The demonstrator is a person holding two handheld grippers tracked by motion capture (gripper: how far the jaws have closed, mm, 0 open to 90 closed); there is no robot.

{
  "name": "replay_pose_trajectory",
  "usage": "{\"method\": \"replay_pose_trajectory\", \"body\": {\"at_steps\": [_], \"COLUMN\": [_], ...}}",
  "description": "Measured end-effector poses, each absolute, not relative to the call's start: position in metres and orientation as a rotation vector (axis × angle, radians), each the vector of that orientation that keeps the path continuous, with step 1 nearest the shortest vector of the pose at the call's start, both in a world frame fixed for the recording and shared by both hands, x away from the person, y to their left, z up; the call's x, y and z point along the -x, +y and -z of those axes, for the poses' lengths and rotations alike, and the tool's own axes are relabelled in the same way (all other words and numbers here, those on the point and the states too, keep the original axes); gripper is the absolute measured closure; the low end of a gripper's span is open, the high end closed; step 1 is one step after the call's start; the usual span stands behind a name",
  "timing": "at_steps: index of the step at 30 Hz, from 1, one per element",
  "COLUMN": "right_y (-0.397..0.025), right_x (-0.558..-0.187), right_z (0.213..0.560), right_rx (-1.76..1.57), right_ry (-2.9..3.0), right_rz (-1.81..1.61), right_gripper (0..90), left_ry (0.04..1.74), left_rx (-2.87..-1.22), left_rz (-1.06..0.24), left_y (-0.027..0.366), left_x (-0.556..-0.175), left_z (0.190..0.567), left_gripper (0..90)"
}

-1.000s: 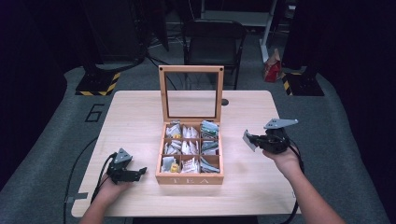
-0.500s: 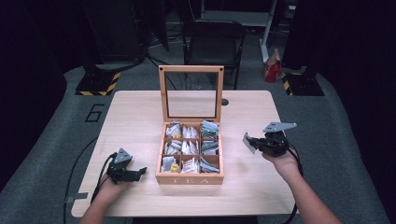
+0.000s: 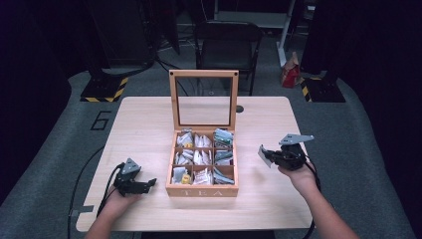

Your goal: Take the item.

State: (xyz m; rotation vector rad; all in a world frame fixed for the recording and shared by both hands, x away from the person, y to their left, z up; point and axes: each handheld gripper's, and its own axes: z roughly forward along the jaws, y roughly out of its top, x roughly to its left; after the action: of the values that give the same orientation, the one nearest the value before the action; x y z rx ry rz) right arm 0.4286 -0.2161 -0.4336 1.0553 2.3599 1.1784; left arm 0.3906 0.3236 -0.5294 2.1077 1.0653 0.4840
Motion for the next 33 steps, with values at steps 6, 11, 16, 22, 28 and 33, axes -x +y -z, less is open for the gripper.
{"method": "replay_pose_trajectory", "body": {"at_steps": [6, 11, 16, 22, 28, 33], "right_y": [-0.215, -0.215, -0.215, -0.215, -0.215, -0.215], "right_x": [-0.427, -0.426, -0.426, -0.425, -0.425, -0.424], "right_z": [0.442, 0.448, 0.453, 0.459, 0.465, 0.469], "right_rx": [-1.059, -1.070, -1.079, -1.086, -1.092, -1.088], "right_ry": [2.370, 2.372, 2.368, 2.365, 2.368, 2.367], "right_rz": [-1.166, -1.162, -1.159, -1.162, -1.145, -1.116], "right_gripper": [89.4, 89.4, 89.4, 89.4, 89.4, 89.4], "left_ry": [1.065, 1.065, 1.065, 1.065, 1.065, 1.065], "left_rx": [-2.108, -2.108, -2.108, -2.108, -2.107, -2.107], "left_rz": [-0.484, -0.484, -0.484, -0.485, -0.484, -0.485], "left_y": [0.324, 0.324, 0.324, 0.324, 0.324, 0.324], "left_x": [-0.391, -0.391, -0.391, -0.391, -0.391, -0.391], "left_z": [0.529, 0.529, 0.529, 0.529, 0.529, 0.529], "left_gripper": [14.9, 14.9, 14.9, 14.9, 15.0, 14.9]}}
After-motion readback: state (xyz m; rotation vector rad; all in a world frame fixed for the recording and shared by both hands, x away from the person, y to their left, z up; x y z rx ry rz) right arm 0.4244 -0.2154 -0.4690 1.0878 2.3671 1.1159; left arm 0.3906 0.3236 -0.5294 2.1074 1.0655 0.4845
